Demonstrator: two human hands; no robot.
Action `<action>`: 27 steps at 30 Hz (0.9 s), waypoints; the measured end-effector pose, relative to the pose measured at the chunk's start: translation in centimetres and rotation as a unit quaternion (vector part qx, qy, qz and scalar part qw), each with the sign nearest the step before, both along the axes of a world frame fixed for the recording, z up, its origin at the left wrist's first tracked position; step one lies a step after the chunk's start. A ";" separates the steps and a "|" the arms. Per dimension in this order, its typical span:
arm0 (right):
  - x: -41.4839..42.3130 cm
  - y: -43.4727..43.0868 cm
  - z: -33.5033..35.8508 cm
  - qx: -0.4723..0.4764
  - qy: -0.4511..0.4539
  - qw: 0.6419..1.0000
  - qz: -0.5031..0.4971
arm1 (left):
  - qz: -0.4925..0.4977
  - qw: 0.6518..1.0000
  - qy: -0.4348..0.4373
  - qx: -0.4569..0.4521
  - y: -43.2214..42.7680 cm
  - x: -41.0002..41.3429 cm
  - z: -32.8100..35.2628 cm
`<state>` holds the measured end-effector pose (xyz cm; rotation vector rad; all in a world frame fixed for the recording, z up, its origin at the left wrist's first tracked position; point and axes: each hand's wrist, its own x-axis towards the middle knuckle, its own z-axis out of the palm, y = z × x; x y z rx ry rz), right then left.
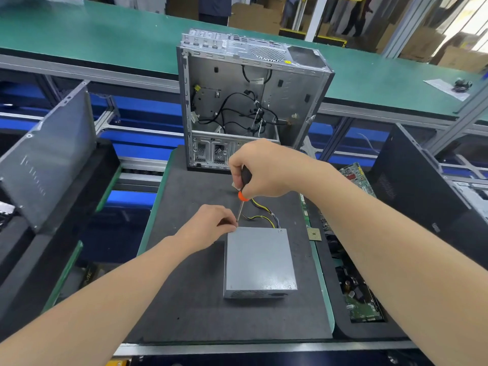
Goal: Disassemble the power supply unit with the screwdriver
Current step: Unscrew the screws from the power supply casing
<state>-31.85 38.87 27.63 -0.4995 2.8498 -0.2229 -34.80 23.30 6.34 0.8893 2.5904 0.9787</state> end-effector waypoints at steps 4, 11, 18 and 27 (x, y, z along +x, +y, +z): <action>0.1 0.3 0.5 0.008 0.003 1.000 -0.006 | -0.010 1.000 0.008 -0.015 0.2 -0.1 0.0; 0.2 0.9 0.4 0.008 0.009 1.000 -0.014 | -0.039 0.993 0.023 -0.109 0.4 0.4 -0.2; -0.1 0.7 -0.6 -0.009 -0.004 1.000 -0.028 | 0.002 0.999 -0.032 -0.004 -0.2 -0.1 -0.2; -0.4 -0.1 -2.7 -0.021 -0.019 0.999 -0.041 | 0.045 0.995 -0.073 0.046 -1.2 0.1 -0.7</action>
